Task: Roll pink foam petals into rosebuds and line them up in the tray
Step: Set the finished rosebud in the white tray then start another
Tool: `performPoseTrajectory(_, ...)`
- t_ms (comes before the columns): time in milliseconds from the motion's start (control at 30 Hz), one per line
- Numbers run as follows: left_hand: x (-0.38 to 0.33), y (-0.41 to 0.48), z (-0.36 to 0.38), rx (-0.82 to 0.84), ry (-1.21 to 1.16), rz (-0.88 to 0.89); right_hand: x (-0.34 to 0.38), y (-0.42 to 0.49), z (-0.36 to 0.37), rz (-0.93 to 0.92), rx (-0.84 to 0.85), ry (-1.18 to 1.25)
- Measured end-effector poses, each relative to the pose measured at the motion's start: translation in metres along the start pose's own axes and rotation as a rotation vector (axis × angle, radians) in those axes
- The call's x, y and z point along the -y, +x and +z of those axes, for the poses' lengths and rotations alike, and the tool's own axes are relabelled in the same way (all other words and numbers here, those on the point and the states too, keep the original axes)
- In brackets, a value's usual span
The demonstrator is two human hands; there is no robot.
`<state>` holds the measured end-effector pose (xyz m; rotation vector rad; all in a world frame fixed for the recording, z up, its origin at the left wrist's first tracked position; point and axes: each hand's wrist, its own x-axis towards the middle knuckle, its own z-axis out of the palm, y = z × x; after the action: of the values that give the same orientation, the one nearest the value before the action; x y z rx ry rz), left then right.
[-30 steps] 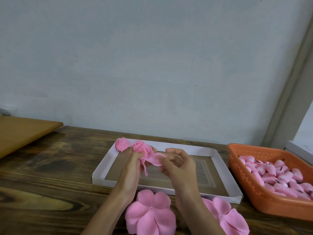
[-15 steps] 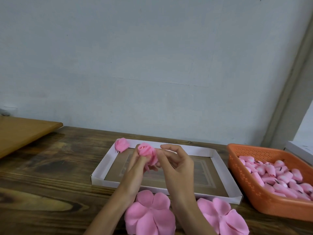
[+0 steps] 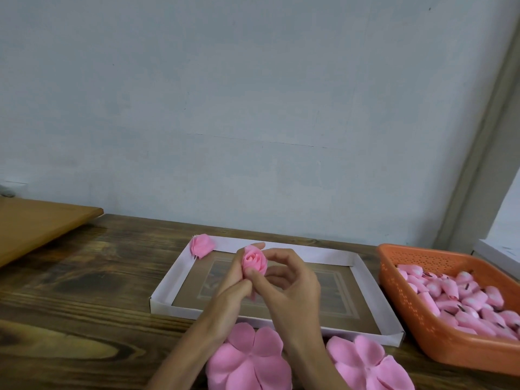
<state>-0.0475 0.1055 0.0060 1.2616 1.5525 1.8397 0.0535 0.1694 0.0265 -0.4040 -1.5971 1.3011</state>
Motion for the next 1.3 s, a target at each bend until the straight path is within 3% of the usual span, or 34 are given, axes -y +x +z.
performPoseTrajectory(333, 0.002, 0.003, 0.004, -0.044, 0.070, 0.016, -0.005, 0.004, -0.006, -0.077, 0.000, -0.138)
performPoseTrajectory(500, -0.001, 0.004, -0.004, 0.040, 0.112, -0.025, -0.001, 0.009, -0.011, -0.074, 0.006, -0.159)
performPoseTrajectory(767, 0.006, 0.006, -0.022, 0.150, 0.120, 0.046, 0.011, 0.016, -0.022, -0.047, 0.333, -0.257)
performPoseTrajectory(900, 0.009, 0.011, -0.016, 0.132, 0.040, 0.063, 0.013, 0.013, -0.022, -0.073, 0.408, -0.285)
performPoseTrajectory(1133, 0.009, 0.016, -0.002, -0.047, 0.028, 0.124, 0.012, 0.012, -0.018, -0.108, 0.309, -0.357)
performPoseTrajectory(1300, 0.000, 0.010, -0.011, 0.008, 0.102, 0.153, 0.010, 0.016, -0.022, -0.111, 0.216, -0.370)
